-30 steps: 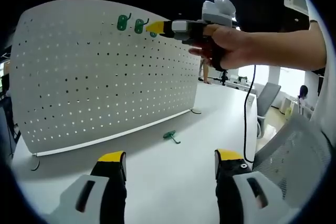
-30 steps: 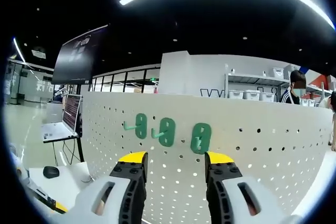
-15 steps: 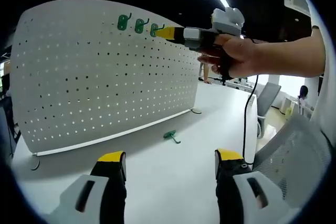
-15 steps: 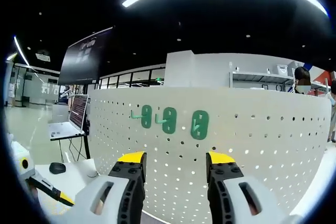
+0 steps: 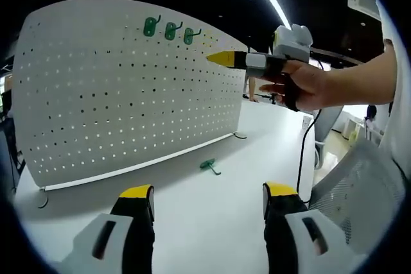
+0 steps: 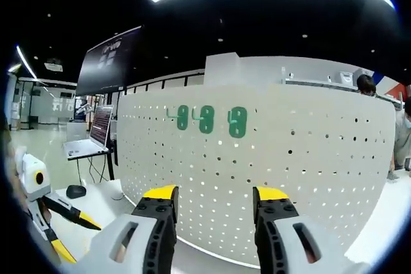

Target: Insert the hook assembly into the mounting plate slot until the hook locks in place.

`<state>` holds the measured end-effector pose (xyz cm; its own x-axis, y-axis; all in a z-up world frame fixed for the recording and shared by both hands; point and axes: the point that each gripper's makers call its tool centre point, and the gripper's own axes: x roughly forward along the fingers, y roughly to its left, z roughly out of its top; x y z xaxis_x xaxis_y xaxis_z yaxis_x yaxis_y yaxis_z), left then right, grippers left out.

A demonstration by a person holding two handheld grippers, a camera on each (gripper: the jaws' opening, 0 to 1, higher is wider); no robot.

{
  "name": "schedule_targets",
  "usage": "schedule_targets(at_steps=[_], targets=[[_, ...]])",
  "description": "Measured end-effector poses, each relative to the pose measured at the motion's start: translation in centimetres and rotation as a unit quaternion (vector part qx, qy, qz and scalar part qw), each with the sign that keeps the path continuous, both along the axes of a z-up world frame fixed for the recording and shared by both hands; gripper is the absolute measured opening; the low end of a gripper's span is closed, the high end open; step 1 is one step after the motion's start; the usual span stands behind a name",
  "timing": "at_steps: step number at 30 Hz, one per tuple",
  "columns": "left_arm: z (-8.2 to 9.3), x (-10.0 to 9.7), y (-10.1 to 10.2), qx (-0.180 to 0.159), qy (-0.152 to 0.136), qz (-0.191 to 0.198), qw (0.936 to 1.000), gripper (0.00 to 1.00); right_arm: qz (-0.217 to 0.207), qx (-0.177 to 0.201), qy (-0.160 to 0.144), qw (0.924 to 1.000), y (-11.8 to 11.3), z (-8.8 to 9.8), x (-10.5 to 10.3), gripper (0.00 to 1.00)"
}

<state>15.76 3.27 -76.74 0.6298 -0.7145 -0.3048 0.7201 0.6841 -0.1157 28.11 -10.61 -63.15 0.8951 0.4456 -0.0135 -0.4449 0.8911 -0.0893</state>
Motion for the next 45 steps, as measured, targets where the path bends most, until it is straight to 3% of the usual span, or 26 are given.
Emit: schedule_targets(at_steps=[45], targets=[[0.0, 0.0, 0.0, 0.0, 0.001, 0.0, 1.0, 0.71, -0.008, -0.009, 0.076, 0.997, -3.9, -7.0, -5.6, 0.47]])
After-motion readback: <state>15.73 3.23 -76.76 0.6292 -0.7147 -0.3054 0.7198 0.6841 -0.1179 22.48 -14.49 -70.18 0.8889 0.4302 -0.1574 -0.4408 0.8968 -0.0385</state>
